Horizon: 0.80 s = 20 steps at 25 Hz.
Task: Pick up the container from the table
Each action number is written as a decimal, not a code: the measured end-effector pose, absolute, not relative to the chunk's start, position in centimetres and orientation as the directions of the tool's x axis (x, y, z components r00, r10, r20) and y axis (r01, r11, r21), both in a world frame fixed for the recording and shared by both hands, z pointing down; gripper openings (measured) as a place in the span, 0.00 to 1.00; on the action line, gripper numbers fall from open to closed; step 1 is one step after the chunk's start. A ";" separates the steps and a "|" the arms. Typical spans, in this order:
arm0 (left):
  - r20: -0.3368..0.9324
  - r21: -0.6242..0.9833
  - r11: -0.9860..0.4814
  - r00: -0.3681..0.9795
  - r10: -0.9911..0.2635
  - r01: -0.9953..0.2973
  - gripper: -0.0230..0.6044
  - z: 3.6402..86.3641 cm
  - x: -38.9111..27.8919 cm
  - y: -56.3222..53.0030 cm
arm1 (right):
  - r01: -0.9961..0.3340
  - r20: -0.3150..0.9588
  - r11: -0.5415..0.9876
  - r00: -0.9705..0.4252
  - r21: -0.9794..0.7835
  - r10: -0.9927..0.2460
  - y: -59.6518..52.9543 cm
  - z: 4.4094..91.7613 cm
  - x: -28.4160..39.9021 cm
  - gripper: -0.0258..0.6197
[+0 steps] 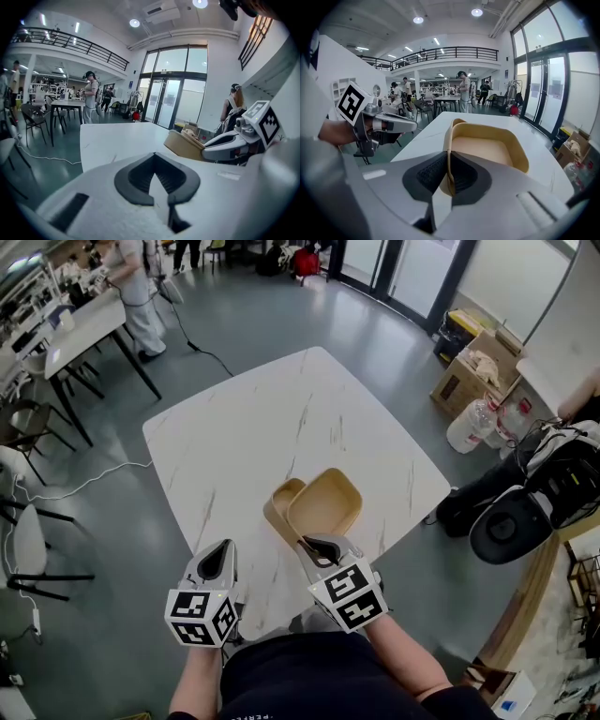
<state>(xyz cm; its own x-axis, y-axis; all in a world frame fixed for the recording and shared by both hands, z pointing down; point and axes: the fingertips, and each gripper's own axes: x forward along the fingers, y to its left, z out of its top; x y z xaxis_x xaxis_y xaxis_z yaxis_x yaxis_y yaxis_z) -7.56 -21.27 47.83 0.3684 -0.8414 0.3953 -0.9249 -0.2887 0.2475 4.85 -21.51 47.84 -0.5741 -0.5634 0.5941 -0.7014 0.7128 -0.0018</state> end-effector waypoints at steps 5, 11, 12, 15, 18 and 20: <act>0.386 0.239 -0.257 0.335 -0.860 -0.936 0.04 47.8 -8.2 -21.2 | -0.688 0.589 0.725 -0.597 -0.027 -0.545 -21.0 47.9 4.3 0.08; 0.380 0.232 -0.253 0.327 -0.865 -0.939 0.04 47.7 -8.1 -21.3 | -0.687 0.582 0.726 -0.607 -0.040 -0.541 -20.7 48.1 4.2 0.08; 0.381 0.234 -0.254 0.329 -0.864 -0.938 0.04 47.7 -8.0 -21.3 | -0.688 0.581 0.725 -0.607 -0.041 -0.543 -20.7 48.1 4.2 0.07; 0.380 0.236 -0.264 0.338 -0.861 -0.935 0.04 47.6 -7.7 -21.3 | -0.692 0.577 0.720 -0.606 -0.043 -0.547 -20.7 48.0 4.4 0.07; 0.378 0.235 -0.275 0.348 -0.858 -0.932 0.04 47.6 -7.2 -21.3 | -0.698 0.575 0.714 -0.605 -0.050 -0.551 -20.6 48.1 4.6 0.07; 0.378 0.237 -0.280 0.354 -0.856 -0.930 0.04 47.5 -6.9 -21.3 | -0.701 0.574 0.711 -0.604 -0.053 -0.553 -20.6 48.0 4.8 0.07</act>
